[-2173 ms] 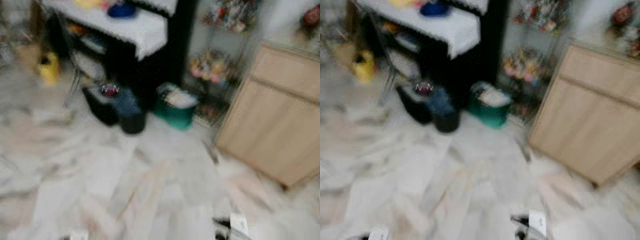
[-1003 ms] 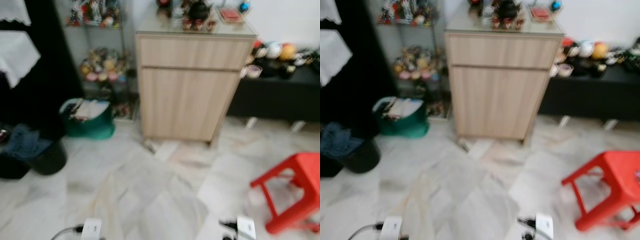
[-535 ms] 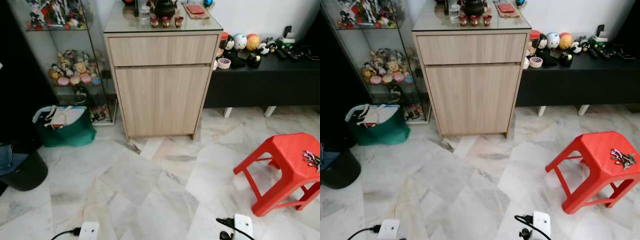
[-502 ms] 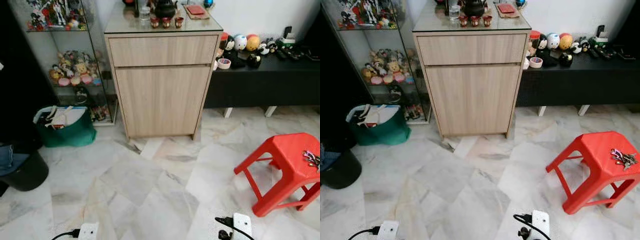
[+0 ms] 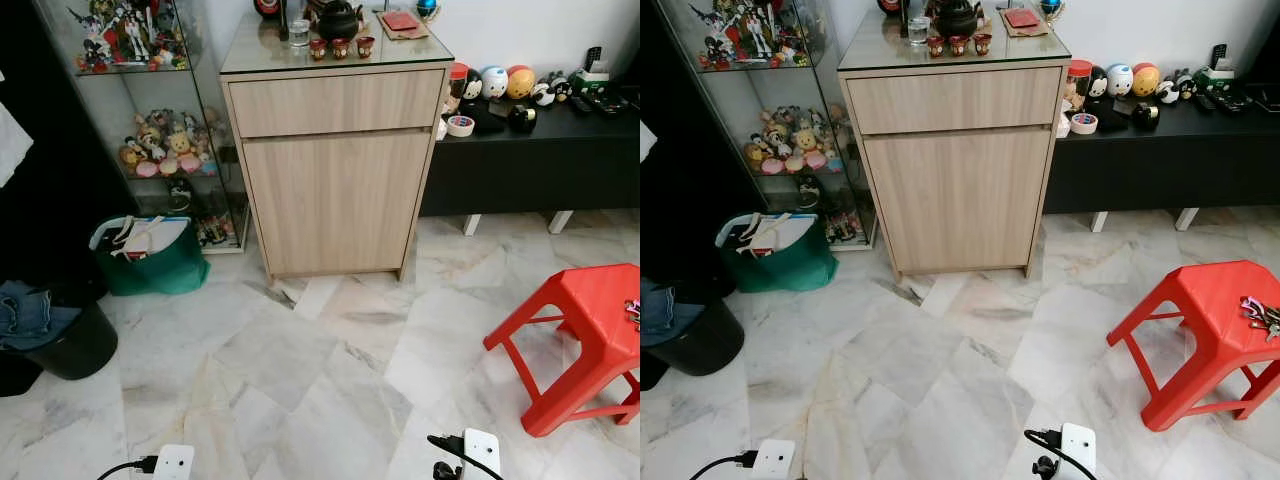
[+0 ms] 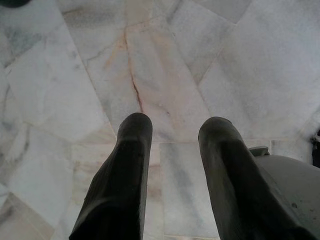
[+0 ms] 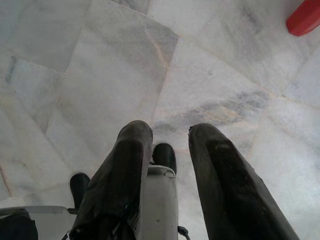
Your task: Hang keys on a hook
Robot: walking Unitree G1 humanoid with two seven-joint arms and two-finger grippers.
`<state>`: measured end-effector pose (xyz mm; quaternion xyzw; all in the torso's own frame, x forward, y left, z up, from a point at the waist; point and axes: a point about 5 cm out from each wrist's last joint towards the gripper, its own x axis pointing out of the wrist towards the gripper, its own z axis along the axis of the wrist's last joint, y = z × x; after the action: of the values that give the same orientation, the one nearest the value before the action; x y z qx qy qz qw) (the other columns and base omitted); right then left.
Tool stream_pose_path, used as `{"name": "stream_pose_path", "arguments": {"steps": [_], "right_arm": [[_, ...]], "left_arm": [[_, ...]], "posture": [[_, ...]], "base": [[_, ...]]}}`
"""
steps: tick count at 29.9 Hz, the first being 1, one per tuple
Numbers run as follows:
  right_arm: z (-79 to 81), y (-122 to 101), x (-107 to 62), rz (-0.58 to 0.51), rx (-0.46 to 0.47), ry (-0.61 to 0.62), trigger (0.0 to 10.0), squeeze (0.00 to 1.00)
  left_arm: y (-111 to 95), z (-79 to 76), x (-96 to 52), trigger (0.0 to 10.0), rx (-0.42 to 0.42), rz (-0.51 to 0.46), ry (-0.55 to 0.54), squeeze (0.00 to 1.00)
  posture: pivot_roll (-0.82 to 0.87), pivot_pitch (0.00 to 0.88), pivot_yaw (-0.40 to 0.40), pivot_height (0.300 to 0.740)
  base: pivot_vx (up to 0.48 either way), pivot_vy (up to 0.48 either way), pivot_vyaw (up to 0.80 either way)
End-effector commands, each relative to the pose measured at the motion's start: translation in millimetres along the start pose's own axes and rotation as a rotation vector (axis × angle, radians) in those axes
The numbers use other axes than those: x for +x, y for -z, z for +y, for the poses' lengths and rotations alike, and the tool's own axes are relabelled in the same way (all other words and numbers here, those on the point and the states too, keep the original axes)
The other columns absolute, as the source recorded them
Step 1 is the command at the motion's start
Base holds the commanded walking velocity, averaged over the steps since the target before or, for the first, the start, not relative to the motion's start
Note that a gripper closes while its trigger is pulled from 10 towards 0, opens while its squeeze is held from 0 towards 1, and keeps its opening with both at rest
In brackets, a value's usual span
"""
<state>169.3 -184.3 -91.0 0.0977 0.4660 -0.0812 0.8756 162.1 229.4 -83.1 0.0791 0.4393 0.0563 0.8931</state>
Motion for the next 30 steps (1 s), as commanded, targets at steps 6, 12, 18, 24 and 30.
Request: {"name": "stream_pose_path", "arguments": {"steps": [6,12,18,24,30], "right_arm": [[-1.2,-2.2,0.2,-0.008,0.009,0.006,10.0,0.0],[-0.7,-2.9,0.3,-0.011,0.009,0.001,10.0,0.0],[-0.3,-3.2,0.4,-0.013,0.009,-0.001,10.0,0.0],[0.7,-2.8,0.4,-0.012,0.01,-0.001,10.0,0.0],[0.7,-2.6,0.4,-0.009,0.008,0.0,10.0,0.0]], "left_arm": [[2.2,-1.3,-0.3,10.0,0.024,0.011,0.007,0.0],[1.6,-2.8,-0.2,10.0,0.028,0.008,0.009,0.0],[-0.3,-3.9,0.2,10.0,0.033,0.0,0.011,0.0],[-2.4,-4.2,0.7,10.0,0.039,-0.008,0.012,0.0],[-4.1,-4.1,1.1,10.0,0.045,-0.013,0.013,0.0]], "posture": [[0.05,0.019,0.01,0.74],[0.05,0.013,0.003,0.74],[0.05,0.012,0.005,0.74],[0.05,0.007,0.007,0.74],[0.05,0.005,0.008,0.74]], "base": [[0.0,0.0,0.0],[0.0,0.0,0.0],[0.0,-0.08,0.0],[0.0,-0.279,0.0],[0.0,-0.302,0.0]]}}
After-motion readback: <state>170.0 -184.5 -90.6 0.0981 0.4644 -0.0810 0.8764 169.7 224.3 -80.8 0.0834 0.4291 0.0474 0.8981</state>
